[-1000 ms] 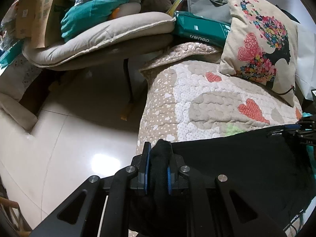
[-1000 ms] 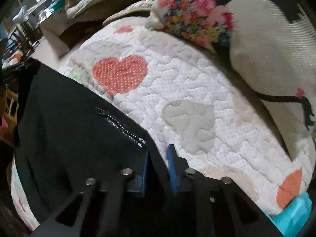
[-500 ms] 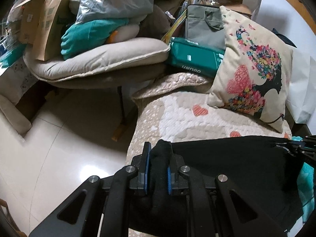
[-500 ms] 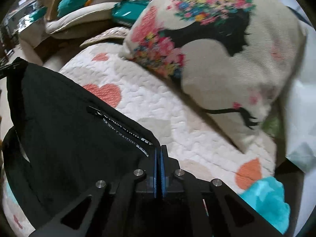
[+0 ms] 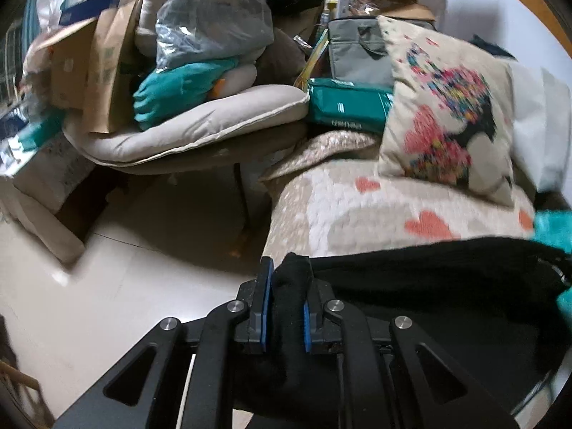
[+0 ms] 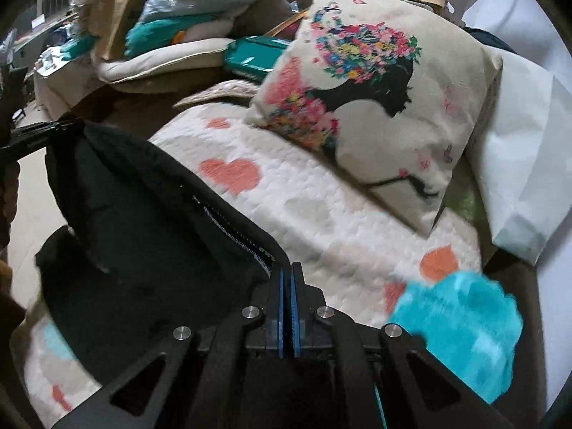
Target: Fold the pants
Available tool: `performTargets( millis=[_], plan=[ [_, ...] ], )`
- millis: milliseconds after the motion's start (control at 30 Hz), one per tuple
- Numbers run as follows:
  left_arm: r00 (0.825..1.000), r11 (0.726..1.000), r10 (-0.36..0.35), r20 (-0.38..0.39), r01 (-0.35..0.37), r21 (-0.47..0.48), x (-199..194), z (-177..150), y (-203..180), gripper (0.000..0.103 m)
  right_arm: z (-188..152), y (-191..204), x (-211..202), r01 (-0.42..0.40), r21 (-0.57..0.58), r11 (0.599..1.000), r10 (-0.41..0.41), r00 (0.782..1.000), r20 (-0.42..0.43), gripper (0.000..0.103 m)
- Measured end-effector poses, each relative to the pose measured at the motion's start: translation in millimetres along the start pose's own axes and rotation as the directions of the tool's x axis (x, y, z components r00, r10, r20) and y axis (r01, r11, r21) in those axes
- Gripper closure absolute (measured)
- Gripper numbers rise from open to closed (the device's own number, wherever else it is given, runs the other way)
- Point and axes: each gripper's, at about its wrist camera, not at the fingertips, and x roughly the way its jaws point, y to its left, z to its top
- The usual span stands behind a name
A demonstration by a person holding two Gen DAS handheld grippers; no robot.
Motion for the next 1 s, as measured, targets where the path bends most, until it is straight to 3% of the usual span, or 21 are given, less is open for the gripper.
performTargets(
  millis=[100, 233, 367, 467, 567, 667, 800, 867, 933, 1000],
  plan=[
    [0.999, 0.997, 0.037, -0.001, -0.036, 0.061, -23, -31, 1, 0.089, -34, 21, -12, -0.029, 0.001, 1.0, 0.029, 1.0, -0.007, 0.1],
    [0.998, 0.999, 0.023, -0.053, -0.021, 0.035, -43, -68, 6, 0.089, -86, 49, -21, -0.083, -0.003, 0.997, 0.083, 0.995, -0.053, 0.1],
    [0.992, 0.999, 0.038, -0.123, -0.035, 0.034, -56, -104, 5, 0.085, -132, 71, -17, -0.113, -0.017, 0.993, 0.11, 0.986, -0.124, 0.1],
    [0.977, 0.998, 0.062, -0.204, -0.059, 0.021, -60, -129, 8, 0.083, -156, 83, -14, -0.129, -0.032, 0.991, 0.122, 0.978, -0.17, 0.1],
    [0.958, 0.993, 0.098, -0.27, -0.112, -0.035, -65, -149, 22, 0.082, -172, 91, -12, -0.138, -0.044, 0.989, 0.126, 0.971, -0.204, 0.1],
    [0.946, 0.971, 0.085, -0.314, -0.149, -0.185, -72, -163, 54, 0.076, -181, 96, -10, -0.14, -0.068, 0.988, 0.12, 0.964, -0.235, 0.098],
    [0.944, 0.88, 0.084, -0.319, -0.221, -0.421, -84, -172, 103, 0.075, -186, 100, -10, -0.123, -0.096, 0.988, 0.094, 0.962, -0.258, 0.09],
    [0.948, 0.853, 0.068, -0.31, -0.216, -0.475, -83, -164, 112, 0.075, -188, 100, -12, -0.118, -0.097, 0.988, 0.088, 0.959, -0.269, 0.084],
    [0.954, 0.863, 0.054, -0.296, -0.194, -0.467, -80, -153, 107, 0.072, -188, 99, -17, -0.12, -0.092, 0.989, 0.091, 0.96, -0.265, 0.083],
    [0.958, 0.894, 0.05, -0.284, -0.169, -0.414, -69, -137, 93, 0.065, -186, 101, -27, -0.12, -0.088, 0.989, 0.094, 0.963, -0.251, 0.083]
  ],
)
